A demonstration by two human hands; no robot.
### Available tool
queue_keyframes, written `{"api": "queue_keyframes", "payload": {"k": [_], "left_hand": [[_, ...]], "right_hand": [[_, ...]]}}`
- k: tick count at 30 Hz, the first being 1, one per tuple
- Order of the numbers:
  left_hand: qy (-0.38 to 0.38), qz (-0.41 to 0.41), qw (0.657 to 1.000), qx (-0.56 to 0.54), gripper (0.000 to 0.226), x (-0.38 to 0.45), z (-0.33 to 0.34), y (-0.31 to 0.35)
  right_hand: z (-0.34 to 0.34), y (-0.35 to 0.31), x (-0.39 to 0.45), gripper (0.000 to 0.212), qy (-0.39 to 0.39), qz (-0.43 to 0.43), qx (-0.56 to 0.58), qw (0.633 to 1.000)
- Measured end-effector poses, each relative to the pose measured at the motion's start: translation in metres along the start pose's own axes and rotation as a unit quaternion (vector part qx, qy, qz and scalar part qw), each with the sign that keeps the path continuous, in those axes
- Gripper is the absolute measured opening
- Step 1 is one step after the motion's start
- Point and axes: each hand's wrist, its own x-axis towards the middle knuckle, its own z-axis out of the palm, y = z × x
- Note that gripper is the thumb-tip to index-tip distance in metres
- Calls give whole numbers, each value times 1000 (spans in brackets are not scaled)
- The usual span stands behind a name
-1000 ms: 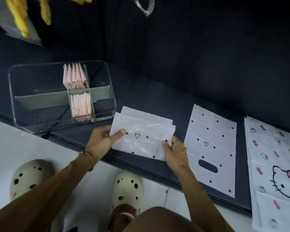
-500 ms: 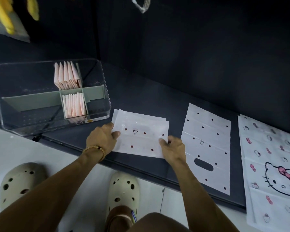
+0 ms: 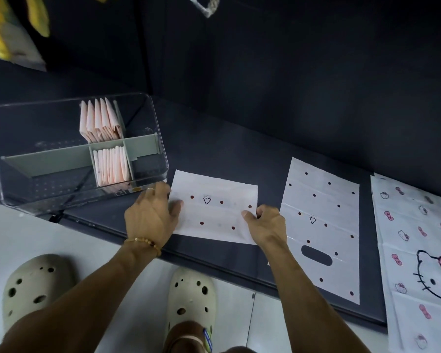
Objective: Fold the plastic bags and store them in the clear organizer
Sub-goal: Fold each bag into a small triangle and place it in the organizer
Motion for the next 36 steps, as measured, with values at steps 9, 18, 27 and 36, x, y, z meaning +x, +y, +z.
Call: {"api": "queue_keyframes", "payload": {"k": [9,18,27,36], "left_hand": [[-154,266,951,36,65,-20,24,-7],[-161,275,946,51,66,-21,22,-5],[-163,295,940,58,61,-19,20,-9],[-162,291,943,33,49,-19,21,-11]], "right_hand": [[-3,-5,-9,31,20,-11,-67,998],[60,-35,-57,53,-2,-353,-136,926],[34,29,-39,58,-44,-386,-272,880],[-7,47,-47,50,24,-384,-255,887]]}}
